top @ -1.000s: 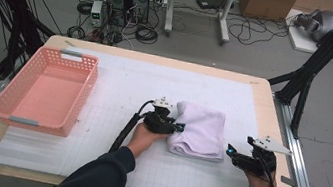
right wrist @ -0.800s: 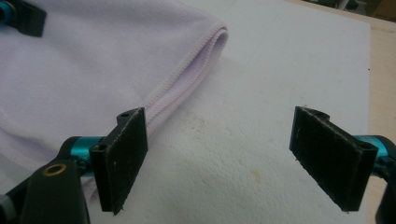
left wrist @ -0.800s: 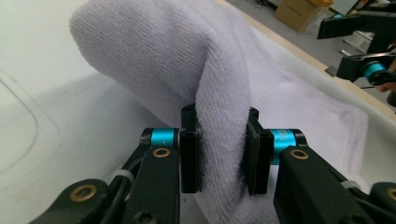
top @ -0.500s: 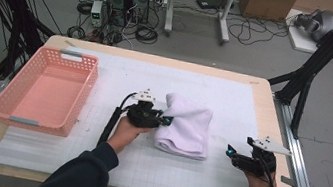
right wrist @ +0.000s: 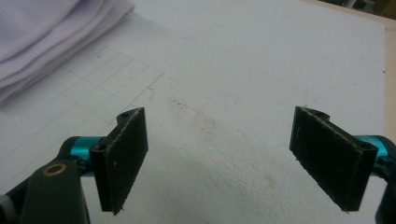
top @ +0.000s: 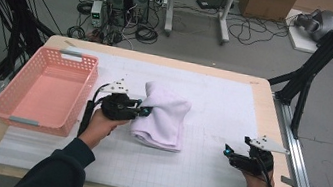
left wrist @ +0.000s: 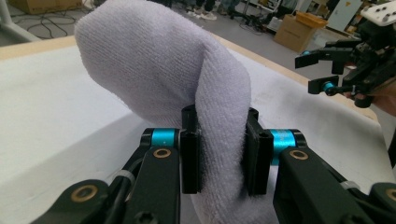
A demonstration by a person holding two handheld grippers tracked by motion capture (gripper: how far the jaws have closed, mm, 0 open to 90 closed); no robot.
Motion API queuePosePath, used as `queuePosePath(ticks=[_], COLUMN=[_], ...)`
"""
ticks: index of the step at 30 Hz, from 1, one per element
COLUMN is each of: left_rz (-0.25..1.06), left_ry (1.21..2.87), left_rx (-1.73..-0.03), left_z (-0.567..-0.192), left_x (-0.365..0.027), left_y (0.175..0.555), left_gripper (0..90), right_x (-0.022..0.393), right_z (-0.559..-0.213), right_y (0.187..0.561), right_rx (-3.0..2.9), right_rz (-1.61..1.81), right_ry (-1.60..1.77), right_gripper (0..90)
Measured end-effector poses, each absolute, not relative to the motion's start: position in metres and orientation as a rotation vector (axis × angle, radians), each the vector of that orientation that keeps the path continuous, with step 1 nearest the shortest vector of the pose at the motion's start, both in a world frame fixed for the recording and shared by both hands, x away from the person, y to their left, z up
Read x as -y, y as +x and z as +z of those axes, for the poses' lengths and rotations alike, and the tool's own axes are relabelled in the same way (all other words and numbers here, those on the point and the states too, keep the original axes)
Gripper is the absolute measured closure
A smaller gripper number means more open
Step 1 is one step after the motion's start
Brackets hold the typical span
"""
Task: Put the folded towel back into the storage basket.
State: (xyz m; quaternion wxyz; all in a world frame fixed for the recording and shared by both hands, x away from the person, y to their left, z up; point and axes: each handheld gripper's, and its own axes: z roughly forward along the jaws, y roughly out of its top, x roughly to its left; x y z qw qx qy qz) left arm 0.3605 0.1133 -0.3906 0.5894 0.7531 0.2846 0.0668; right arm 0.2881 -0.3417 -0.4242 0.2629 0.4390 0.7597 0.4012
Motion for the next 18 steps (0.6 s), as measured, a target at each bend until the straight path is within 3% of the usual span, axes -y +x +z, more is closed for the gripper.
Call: queuePosePath(ticks=[18], left_rz=[0.279], left_ry=[1.685], left_rx=[-0.624], left_z=[-0.349], left_x=[-0.195], left_y=[0.353], left_gripper=[72.8], right_x=[0.337], right_z=[-0.424], right_y=[0.289], right_rx=[-2.062], right_rz=[1.090], right_ry=[1.182], right_gripper=[18.2])
